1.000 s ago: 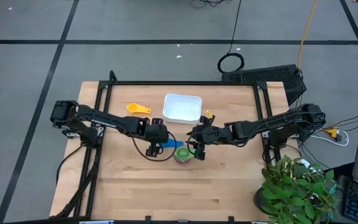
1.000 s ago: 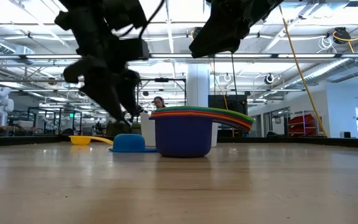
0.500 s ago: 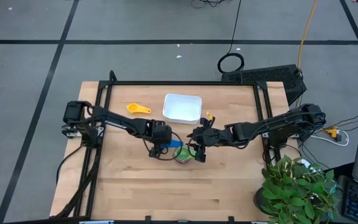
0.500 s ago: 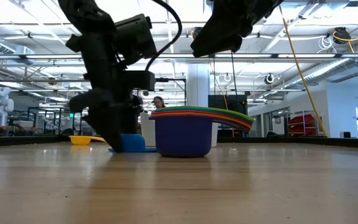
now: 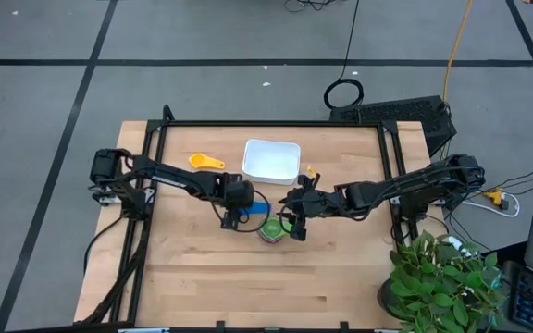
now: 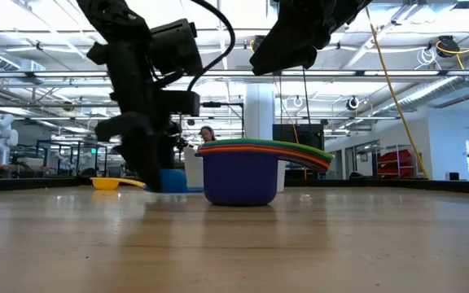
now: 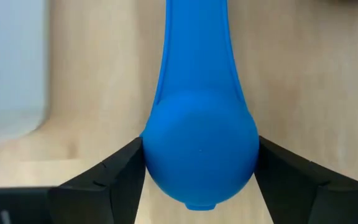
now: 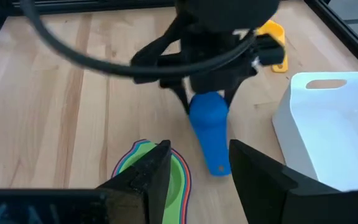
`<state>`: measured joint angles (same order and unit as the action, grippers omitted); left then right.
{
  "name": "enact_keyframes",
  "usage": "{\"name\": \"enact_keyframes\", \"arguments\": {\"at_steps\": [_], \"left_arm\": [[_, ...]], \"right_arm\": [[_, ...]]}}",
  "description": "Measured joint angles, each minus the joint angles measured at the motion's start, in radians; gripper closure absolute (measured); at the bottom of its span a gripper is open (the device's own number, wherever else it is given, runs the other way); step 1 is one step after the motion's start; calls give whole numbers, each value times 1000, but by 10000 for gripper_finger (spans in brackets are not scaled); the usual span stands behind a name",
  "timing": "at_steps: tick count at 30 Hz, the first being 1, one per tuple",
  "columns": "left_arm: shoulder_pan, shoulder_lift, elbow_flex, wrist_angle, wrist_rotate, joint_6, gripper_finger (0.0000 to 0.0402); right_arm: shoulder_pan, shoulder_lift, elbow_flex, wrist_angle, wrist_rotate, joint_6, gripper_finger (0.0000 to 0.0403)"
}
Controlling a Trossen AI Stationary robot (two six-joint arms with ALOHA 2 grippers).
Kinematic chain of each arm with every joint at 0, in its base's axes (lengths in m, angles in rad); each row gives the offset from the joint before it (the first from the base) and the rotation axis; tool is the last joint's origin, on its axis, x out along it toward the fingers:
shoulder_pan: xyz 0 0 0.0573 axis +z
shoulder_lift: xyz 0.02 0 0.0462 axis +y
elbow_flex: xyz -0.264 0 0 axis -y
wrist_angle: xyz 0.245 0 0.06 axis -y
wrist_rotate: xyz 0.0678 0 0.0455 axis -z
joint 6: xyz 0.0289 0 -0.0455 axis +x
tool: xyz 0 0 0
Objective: Nest measuring cups in basket
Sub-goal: Stack the dark blue measuring cup on top of the green measuring cup
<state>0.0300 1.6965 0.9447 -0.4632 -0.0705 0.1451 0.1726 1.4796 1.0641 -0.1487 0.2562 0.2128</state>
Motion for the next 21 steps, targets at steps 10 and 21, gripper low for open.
{"name": "enact_keyframes", "arguments": {"at_steps": [10, 21], "left_arm": [[54, -220, 1, -70, 94, -202, 145], [69, -350, 2, -24, 424, -396, 145]], "right_arm": [[20, 6, 0, 44, 4, -193, 245], [114, 66, 0, 156, 356, -670, 245]]}}
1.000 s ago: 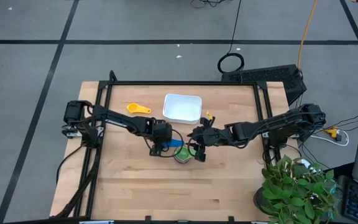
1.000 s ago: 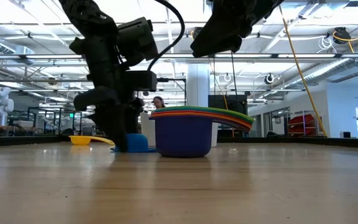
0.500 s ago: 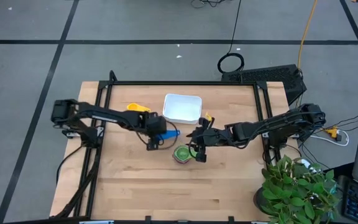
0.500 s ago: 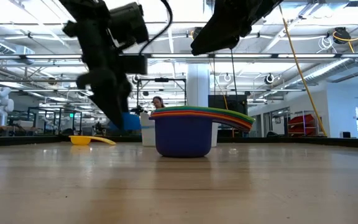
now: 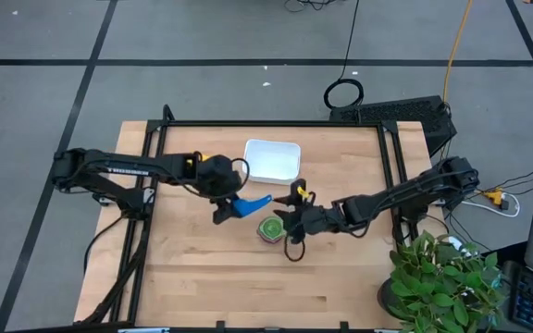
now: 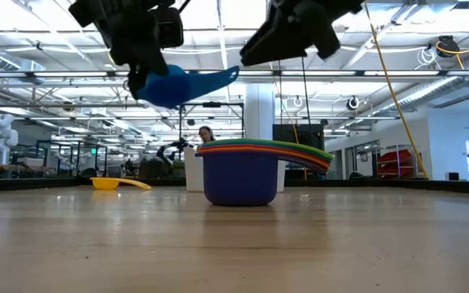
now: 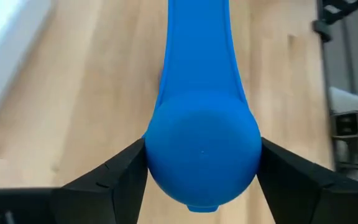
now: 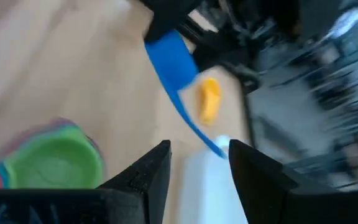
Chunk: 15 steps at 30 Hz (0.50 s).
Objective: Nest measuring cups in basket
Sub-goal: Stack the dark blue measuring cup on top of the green measuring cup
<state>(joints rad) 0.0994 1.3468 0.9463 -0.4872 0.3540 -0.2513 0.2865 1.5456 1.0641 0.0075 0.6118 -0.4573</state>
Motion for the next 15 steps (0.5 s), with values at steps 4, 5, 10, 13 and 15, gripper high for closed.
{"name": "enact_keyframes", "arguments": {"at_steps": [4, 5, 10, 13, 15], "left_arm": [[22, 0, 0, 21, 75, -47, 145], [28, -1, 0, 33, 86, -51, 145], [61, -1, 0, 136, 187, -98, 145], [88, 0, 0, 202, 270, -158, 145], [108, -1, 0, 230, 303, -189, 145]], "right_arm": [[43, 8, 0, 62, 139, -219, 245], [48, 12, 0, 75, 155, -272, 245], [71, 37, 0, 95, 217, -434, 245], [85, 66, 0, 103, 291, -519, 241], [94, 92, 0, 123, 357, -612, 239]]}}
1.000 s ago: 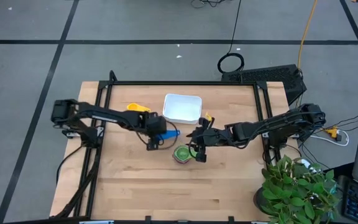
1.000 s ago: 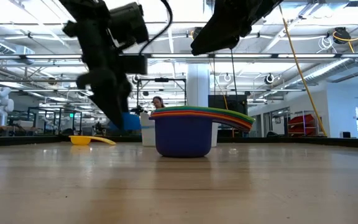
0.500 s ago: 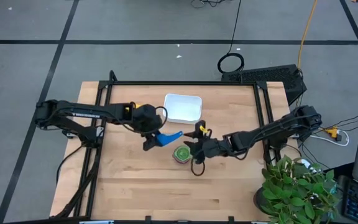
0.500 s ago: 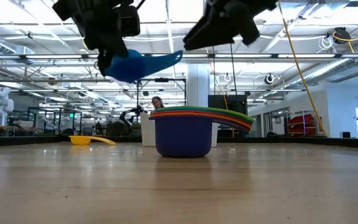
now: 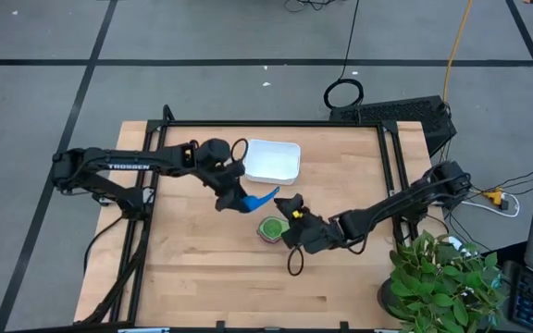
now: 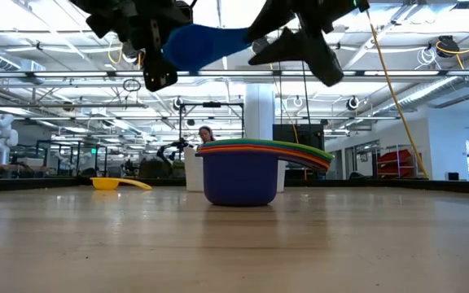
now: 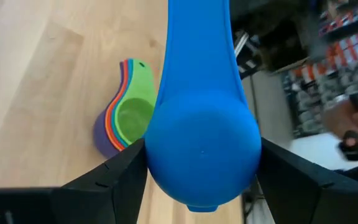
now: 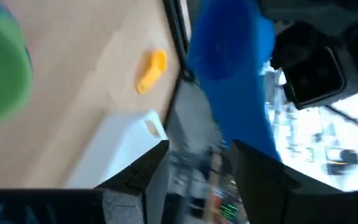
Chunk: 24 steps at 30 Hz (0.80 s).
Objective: Nest measuring cups in basket
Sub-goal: Stack the dark blue measuring cup on top of the green measuring cup
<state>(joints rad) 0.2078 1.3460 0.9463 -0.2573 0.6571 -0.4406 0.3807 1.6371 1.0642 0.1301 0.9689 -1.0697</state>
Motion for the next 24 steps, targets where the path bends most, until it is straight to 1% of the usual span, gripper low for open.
{"name": "enact_keyframes", "arguments": {"at_steps": [4, 8, 11, 15, 17, 19, 21, 24], "left_arm": [[29, 0, 0, 0, 25, -34, 145], [35, 0, 0, 13, 51, -57, 145], [33, 0, 0, 27, 56, -72, 145], [38, 0, 0, 26, 56, -69, 145], [41, 0, 0, 36, 57, -83, 145], [41, 0, 0, 58, 64, -113, 145], [41, 0, 0, 82, 77, -144, 145], [41, 0, 0, 117, 83, -175, 145]], "right_arm": [[9, 62, 0, 143, 159, -218, 238], [7, 112, 0, 244, 201, -374, 238], [-3, 128, 0, 265, 203, -382, 238], [-20, 121, 0, 295, 209, -298, 238], [-23, 115, 0, 327, 209, -284, 238], [-23, 105, 0, 343, 209, -311, 238], [-21, 90, 0, 351, 212, -375, 238], [-14, 60, 0, 366, 181, -390, 238]]}}
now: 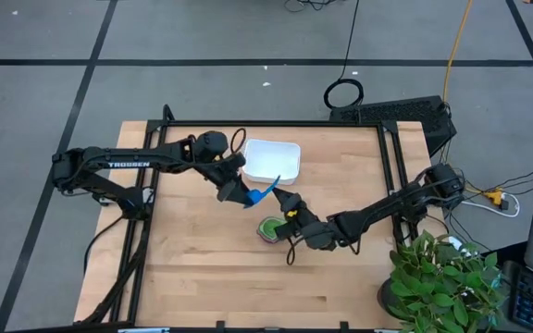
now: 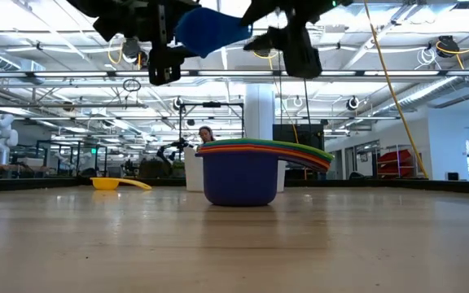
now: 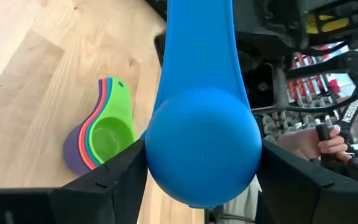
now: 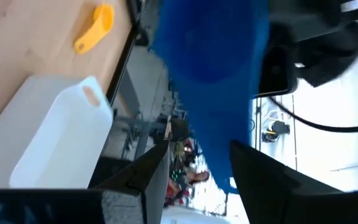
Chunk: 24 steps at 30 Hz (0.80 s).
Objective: Nest measuring cups in basket
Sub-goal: Stack the dark blue measuring cup on top of the green measuring cup
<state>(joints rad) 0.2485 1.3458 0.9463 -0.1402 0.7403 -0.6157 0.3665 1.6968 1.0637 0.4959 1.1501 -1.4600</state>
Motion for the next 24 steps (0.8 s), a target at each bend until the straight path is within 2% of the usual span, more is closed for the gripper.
{"name": "enact_keyframes", "arguments": {"at_steps": [8, 11, 19, 24], "left_arm": [[1, 0, 0, 79, 6, -91, 145], [1, 0, 0, 103, 31, -127, 145], [1, 0, 0, 128, 54, -160, 145], [2, 0, 0, 138, 71, -173, 145]], "right_arm": [[1, -33, 0, 12, -37, -44, 237], [2, -32, 0, 12, -54, -38, 225], [2, -33, 0, 8, -54, -29, 148], [1, -34, 0, 8, -50, -84, 104]]}}
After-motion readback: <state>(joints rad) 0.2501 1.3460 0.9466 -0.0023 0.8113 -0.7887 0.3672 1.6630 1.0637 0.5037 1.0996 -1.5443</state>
